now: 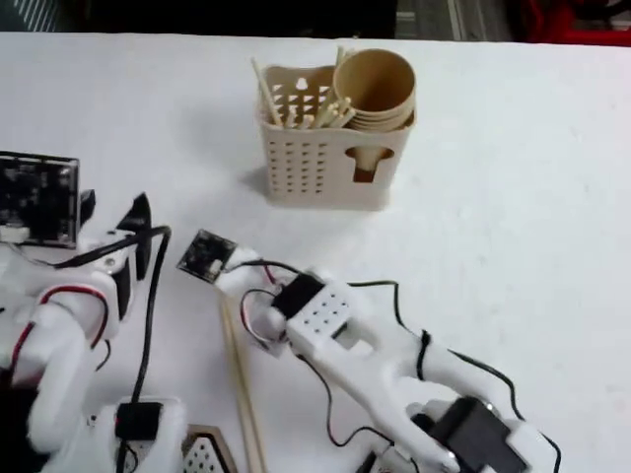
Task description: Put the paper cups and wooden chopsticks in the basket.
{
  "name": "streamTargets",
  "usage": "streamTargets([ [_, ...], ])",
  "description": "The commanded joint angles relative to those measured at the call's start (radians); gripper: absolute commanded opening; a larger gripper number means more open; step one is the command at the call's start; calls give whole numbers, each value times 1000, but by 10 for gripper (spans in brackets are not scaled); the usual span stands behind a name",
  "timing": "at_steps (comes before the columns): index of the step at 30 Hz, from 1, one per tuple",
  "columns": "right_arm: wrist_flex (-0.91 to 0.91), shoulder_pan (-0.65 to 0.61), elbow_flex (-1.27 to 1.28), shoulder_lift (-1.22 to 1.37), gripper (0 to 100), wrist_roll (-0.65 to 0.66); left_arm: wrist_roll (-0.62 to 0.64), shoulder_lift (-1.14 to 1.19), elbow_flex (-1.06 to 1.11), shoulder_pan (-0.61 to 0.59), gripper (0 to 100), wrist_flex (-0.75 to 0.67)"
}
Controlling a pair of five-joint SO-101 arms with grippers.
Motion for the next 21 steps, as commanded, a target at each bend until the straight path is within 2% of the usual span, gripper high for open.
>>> streamTargets([
  [1, -84, -12, -46, 44, 146, 11, -8, -81, 123, -13, 177, -75],
  [10, -234, -7, -58, 205, 145, 11, -8, -180, 235, -13, 177, -100],
  [13, -165, -7, -124, 249, 132, 11, -8, -182, 241, -13, 177, -98],
  [17, -71, -8, -219, 337, 11, 11, -8, -180, 241, -13, 177, -97],
  [21, 18, -5, -290, 383, 19, 11, -8, -180, 241, -13, 177, -80],
])
